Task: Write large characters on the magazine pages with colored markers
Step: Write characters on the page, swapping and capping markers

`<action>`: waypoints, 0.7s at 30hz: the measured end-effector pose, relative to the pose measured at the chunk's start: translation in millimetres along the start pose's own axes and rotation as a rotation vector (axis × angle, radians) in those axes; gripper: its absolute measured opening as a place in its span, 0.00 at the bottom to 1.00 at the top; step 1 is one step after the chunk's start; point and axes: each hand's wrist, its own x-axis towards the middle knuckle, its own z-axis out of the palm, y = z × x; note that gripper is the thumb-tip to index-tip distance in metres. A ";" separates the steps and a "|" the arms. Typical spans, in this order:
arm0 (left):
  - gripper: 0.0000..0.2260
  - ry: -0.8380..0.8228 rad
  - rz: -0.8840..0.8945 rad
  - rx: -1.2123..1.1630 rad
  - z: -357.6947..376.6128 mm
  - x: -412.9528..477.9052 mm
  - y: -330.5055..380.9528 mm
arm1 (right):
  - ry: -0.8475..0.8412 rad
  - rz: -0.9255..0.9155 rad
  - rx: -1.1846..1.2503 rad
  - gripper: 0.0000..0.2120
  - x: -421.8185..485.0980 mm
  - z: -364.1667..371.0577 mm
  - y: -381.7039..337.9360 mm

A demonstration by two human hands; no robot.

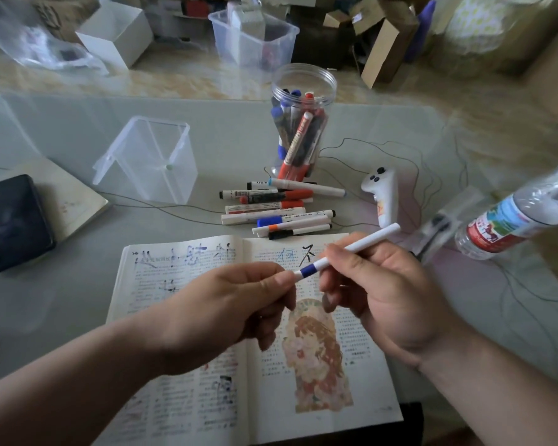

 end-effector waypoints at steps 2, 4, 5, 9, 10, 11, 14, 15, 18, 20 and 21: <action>0.17 0.061 0.049 0.120 -1.3 2.9 -1.8 | 0.017 -0.002 -0.017 0.09 1.4 -0.5 -0.7; 0.19 0.071 0.060 0.112 -0.5 4.0 -2.5 | 0.021 -0.008 -0.014 0.10 1.4 1.9 -0.8; 0.18 0.048 0.055 0.051 0.3 3.5 -1.1 | 0.017 -0.018 -0.007 0.09 1.3 3.6 -1.5; 0.18 -0.006 -0.075 -0.307 -3.1 1.8 9.8 | 0.090 -0.122 0.080 0.08 7.7 -0.4 -17.6; 0.18 0.027 -0.097 -0.340 -5.9 1.7 10.9 | 0.168 -0.160 0.110 0.09 11.5 -7.2 -24.4; 0.18 0.079 -0.099 -0.309 -9.1 2.2 9.7 | 0.248 -0.202 0.119 0.10 15.6 -15.6 -30.7; 0.17 0.292 -0.036 0.193 -16.9 4.7 -2.0 | 0.375 -0.268 -0.073 0.11 25.3 -35.3 -32.1; 0.16 0.346 -0.014 0.457 -18.6 4.4 -7.2 | 0.379 -0.249 -0.175 0.10 27.9 -38.2 -25.6; 0.14 0.326 0.105 1.078 -23.3 6.2 -21.2 | 0.324 -0.171 -0.476 0.08 32.2 -42.2 -0.7; 0.13 0.260 0.116 1.179 -27.2 10.4 -25.9 | 0.312 -0.120 -0.618 0.08 33.0 -46.3 9.1; 0.13 0.248 0.099 1.188 -29.5 12.8 -27.7 | 0.311 -0.100 -0.637 0.08 32.5 -47.8 11.9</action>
